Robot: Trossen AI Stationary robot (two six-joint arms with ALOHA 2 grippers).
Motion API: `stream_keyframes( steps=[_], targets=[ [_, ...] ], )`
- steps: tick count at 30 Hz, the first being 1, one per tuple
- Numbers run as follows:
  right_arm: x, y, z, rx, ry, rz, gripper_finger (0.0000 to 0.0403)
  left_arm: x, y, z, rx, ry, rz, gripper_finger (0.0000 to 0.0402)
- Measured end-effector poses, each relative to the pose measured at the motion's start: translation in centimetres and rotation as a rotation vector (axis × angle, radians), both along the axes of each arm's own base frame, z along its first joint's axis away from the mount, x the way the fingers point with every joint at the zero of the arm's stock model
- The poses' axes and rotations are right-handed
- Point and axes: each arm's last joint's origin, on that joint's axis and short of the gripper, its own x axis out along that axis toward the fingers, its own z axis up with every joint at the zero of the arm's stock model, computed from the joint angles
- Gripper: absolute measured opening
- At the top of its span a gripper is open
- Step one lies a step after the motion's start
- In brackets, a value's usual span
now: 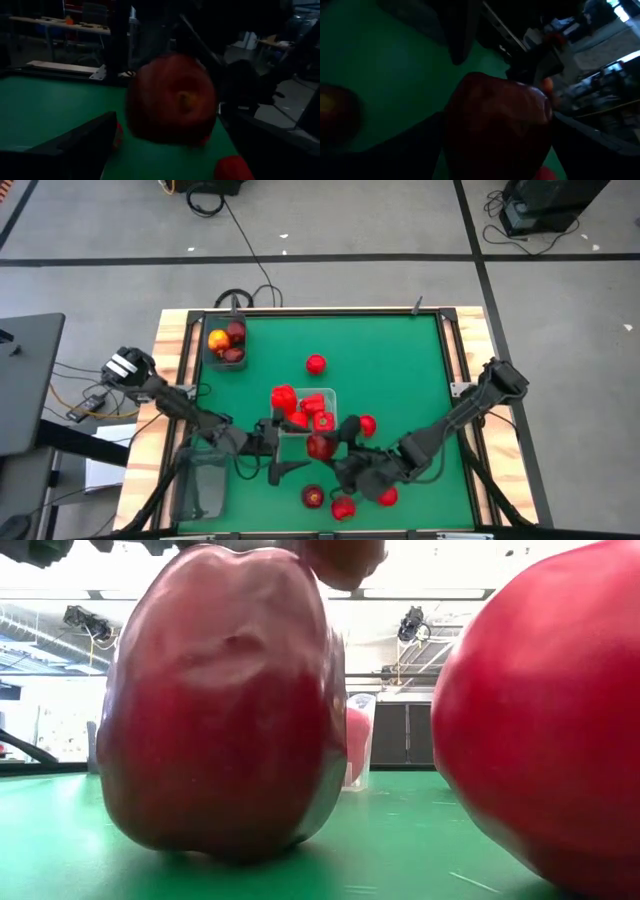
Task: Sort produce into baskets
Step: Put the red apple into the top black bin
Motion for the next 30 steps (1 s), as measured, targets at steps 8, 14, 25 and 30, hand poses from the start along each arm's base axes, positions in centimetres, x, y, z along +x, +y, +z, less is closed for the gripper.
stream_keyframes(
  steps=[8,14,25,30],
  targets=[
    [1.5,-2.5,-0.1,-0.024,0.040,0.001,0.0345,0.9,1.8,0.2,0.025,-0.021,0.036,0.0399],
    [2.3,-4.0,-0.1,-0.025,0.053,-0.004,0.0345,1.5,3.0,0.3,0.063,-0.025,0.068,0.0395],
    [3.1,-5.1,0.1,-0.077,0.052,0.008,0.0360,2.0,4.7,0.1,0.007,0.020,0.084,0.0339],
    [2.6,-5.3,-0.1,-0.122,0.058,-0.105,0.0387,0.7,5.2,1.9,0.008,0.039,0.111,0.0339]
  ],
)
